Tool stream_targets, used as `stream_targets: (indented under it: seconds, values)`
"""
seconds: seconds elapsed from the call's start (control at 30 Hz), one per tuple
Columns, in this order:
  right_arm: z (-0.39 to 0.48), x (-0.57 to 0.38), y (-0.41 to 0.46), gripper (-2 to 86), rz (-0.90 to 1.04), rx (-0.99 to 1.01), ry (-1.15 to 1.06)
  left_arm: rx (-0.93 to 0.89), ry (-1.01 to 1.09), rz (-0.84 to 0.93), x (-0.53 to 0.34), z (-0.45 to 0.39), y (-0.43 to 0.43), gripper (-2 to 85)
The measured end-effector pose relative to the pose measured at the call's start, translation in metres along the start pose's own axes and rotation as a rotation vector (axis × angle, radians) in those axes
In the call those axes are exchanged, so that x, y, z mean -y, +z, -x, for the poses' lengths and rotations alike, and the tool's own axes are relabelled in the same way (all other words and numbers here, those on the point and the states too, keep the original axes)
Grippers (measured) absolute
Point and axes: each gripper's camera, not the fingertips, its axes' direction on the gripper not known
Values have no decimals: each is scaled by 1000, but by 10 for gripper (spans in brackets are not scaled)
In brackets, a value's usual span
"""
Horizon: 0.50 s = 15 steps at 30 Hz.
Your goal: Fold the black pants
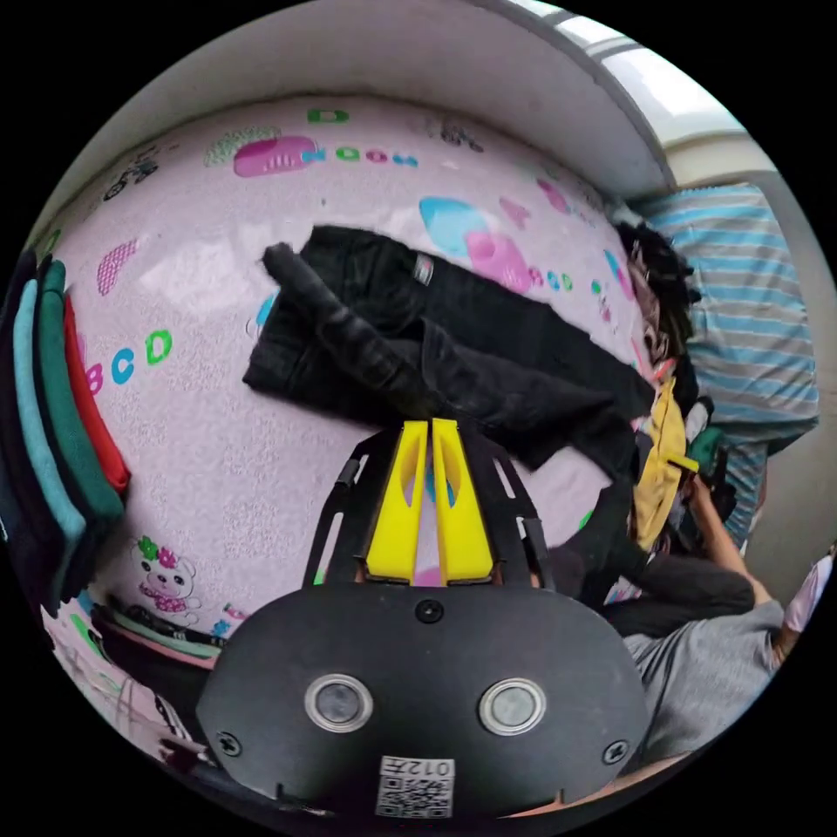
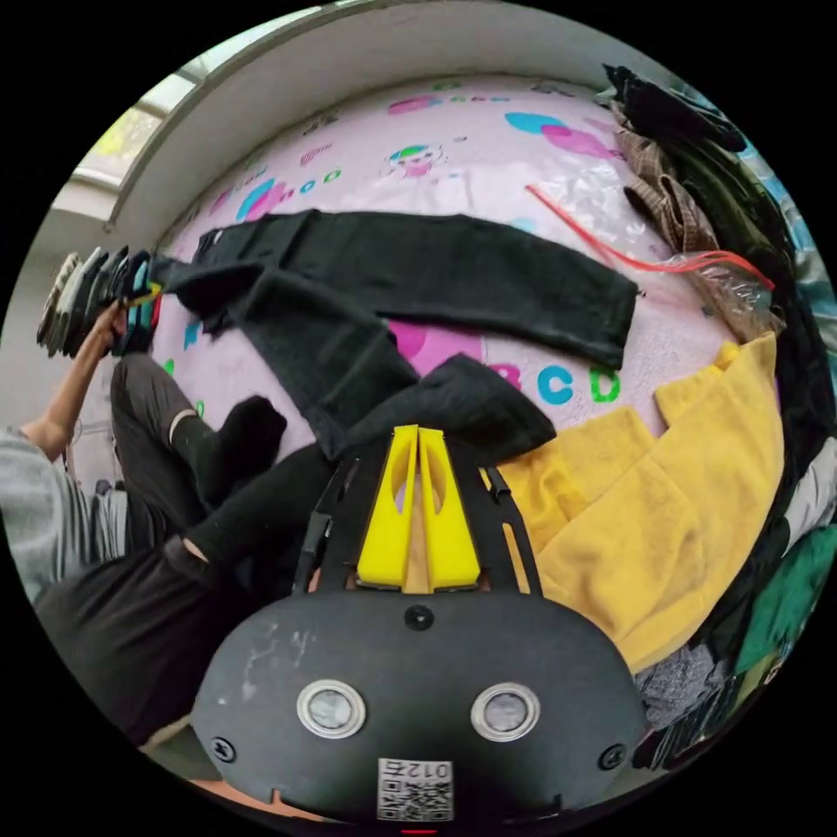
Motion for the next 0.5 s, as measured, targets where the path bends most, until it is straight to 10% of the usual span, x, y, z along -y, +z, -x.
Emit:
stream_targets:
  seconds: [0.17,0.5]
  values:
    - [-3,47,-18,-8,-27,47,126,156,118,369,-19,-7,77,15]
    - [89,99,51,-8,14,-31,149,32,20,397,-38,3,140,15]
